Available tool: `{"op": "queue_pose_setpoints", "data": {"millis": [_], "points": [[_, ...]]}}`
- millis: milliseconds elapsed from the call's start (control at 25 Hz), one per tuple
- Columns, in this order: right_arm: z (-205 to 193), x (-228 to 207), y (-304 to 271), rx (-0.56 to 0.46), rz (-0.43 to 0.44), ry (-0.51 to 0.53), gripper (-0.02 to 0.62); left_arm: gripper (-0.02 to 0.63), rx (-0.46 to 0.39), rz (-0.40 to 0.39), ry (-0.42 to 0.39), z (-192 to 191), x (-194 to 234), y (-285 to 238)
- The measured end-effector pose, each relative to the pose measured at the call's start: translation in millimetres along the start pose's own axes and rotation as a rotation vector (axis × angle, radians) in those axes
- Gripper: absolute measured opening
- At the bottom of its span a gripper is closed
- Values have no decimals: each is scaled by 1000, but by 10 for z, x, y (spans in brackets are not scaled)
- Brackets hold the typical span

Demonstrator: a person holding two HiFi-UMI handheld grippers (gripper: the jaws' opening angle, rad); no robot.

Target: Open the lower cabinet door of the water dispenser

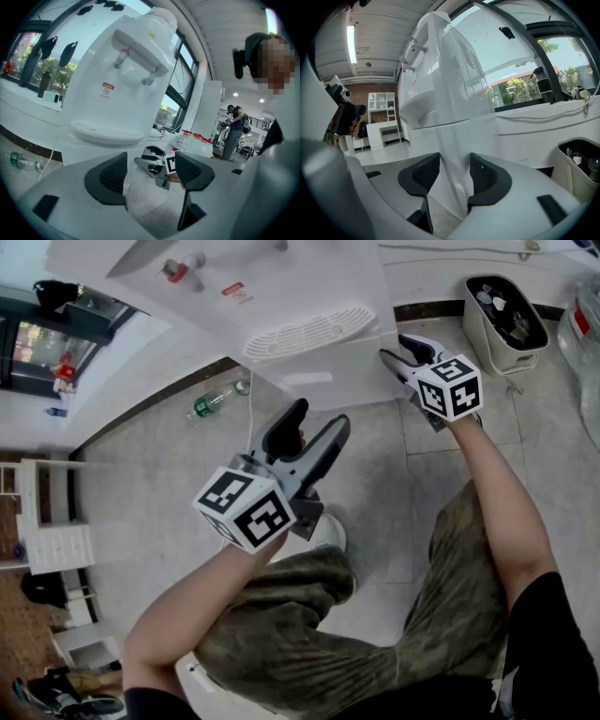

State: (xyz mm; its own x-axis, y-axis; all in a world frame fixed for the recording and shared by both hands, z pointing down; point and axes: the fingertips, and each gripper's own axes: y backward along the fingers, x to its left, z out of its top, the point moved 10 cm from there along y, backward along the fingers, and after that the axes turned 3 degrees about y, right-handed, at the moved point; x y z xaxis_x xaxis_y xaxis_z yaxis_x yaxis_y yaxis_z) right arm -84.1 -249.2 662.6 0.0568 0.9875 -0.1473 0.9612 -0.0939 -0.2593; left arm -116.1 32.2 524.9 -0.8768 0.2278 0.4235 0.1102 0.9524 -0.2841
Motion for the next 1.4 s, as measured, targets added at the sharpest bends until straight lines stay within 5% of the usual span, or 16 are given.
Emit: {"op": "queue_pose_setpoints", "data": {"millis": [1400], "points": [[-89, 214, 404, 78, 200, 134, 145, 296, 67, -47, -2, -176, -276, -223]]}}
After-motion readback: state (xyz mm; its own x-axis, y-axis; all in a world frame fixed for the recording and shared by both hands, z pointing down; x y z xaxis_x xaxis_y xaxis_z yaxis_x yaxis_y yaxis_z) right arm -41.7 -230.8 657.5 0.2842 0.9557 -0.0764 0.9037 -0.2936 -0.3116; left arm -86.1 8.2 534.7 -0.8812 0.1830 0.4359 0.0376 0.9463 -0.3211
